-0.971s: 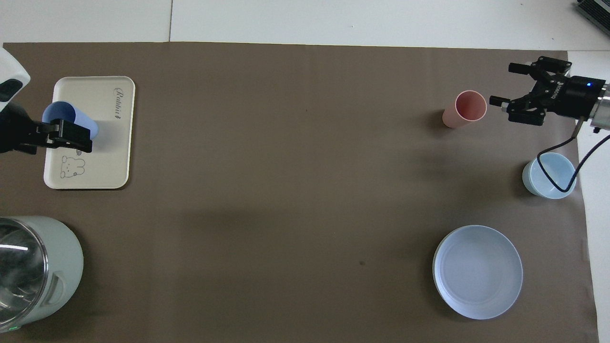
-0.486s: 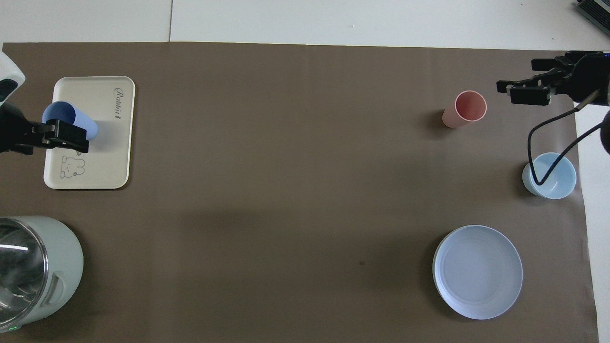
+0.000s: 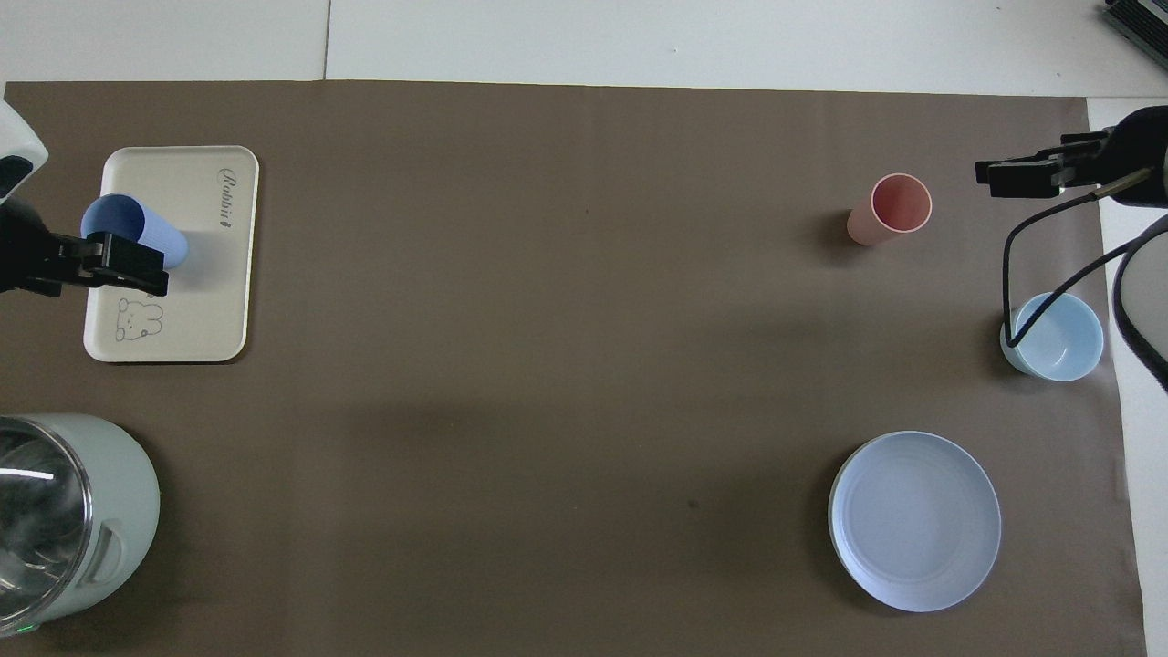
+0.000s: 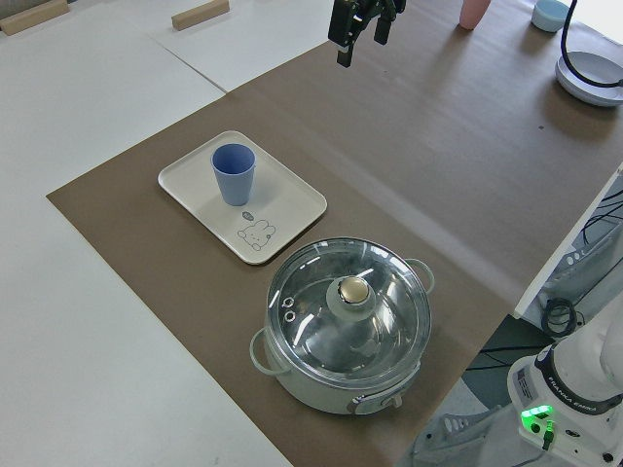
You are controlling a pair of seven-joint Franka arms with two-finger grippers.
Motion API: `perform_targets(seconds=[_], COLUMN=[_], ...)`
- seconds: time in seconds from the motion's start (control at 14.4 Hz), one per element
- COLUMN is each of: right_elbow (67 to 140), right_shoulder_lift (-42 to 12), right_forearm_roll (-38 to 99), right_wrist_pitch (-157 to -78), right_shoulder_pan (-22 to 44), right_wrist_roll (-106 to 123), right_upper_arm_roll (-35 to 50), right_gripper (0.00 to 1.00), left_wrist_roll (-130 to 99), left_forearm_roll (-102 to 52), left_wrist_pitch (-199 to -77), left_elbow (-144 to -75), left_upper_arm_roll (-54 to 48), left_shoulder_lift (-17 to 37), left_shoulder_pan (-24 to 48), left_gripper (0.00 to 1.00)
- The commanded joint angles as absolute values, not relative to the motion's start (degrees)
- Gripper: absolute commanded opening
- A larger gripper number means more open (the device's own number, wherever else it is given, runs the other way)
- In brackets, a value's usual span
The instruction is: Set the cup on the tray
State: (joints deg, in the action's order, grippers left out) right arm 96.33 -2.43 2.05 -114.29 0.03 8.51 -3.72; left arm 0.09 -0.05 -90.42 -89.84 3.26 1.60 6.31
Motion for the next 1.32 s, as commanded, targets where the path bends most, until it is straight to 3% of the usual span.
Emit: perform_targets(seconds=[0.0, 0.49, 0.76, 1.25], right_elbow=[96.86, 94.04, 100.89, 95.98], right_shoulder_lift=[0.52, 6.48, 12.47, 6.87], right_forearm_roll=[0.00, -0.27, -0.35, -1.76], right_wrist_pitch=[-108.65, -93.62, -91.06, -89.39], right_shoulder_pan=[-0.70, -0.79, -0.79, 2.55], right_wrist_roll=[2.03, -1.22, -1.32, -1.76], right_upper_arm_roll=[-2.64, -2.20, -2.55, -4.92], right_gripper=[1.00, 1.00, 1.00, 1.00], left_wrist_roll=[0.97, 1.66, 2.02, 2.11], left_forearm_roll=[0.35, 0.26, -0.35, -1.49], left_wrist_pitch=[-89.56, -90.17, -91.58, -92.02], left_elbow=[-90.09, -90.44, -90.26, -90.61], left_upper_arm_roll=[3.25, 3.16, 3.08, 3.25], left_shoulder_lift=[0.79, 0.44, 0.53, 0.35], left_shoulder_pan=[6.15, 6.15, 6.15, 6.59], left_gripper=[1.00, 1.00, 1.00, 1.00])
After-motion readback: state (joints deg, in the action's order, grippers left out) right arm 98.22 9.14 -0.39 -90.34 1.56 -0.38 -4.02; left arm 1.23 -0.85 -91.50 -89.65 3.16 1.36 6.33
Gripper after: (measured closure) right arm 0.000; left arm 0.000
